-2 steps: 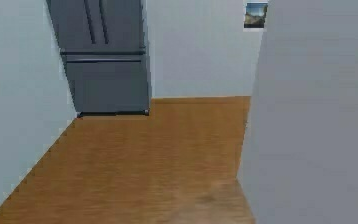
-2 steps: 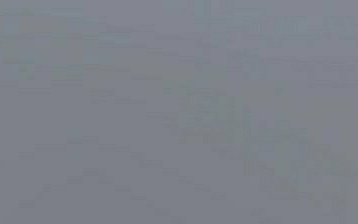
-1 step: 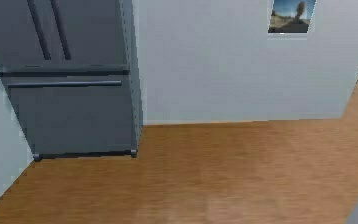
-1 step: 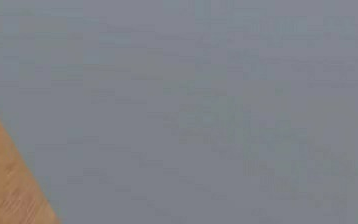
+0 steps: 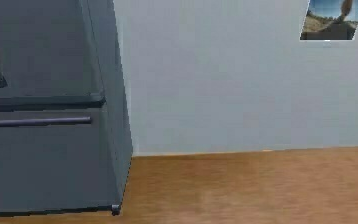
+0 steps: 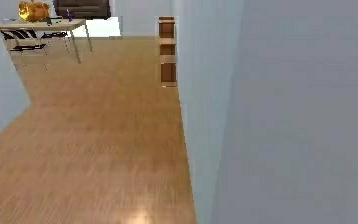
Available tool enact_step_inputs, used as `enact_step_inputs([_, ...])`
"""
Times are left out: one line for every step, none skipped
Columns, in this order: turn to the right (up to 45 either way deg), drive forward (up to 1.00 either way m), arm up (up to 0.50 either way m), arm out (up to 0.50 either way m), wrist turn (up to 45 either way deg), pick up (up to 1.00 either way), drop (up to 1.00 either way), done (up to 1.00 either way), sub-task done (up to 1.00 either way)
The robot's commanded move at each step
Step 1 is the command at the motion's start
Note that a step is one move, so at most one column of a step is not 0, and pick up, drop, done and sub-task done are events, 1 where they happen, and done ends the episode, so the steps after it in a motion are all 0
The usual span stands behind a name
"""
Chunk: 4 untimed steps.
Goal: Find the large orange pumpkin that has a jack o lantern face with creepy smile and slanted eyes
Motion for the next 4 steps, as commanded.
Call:
enact_step_inputs([39.0, 0.00, 0.00, 0.00, 0.0, 0.00, 0.00, 0.00, 0.00])
enact_step_inputs([0.0, 0.50, 0.00, 0.00, 0.0, 0.00, 0.00, 0.00, 0.00])
enact_step_inputs([30.0, 0.00, 0.00, 0.00, 0.0, 0.00, 0.00, 0.00, 0.00])
enact_step_inputs([0.0, 1.00, 0.00, 0.00, 0.0, 0.00, 0.00, 0.00, 0.00])
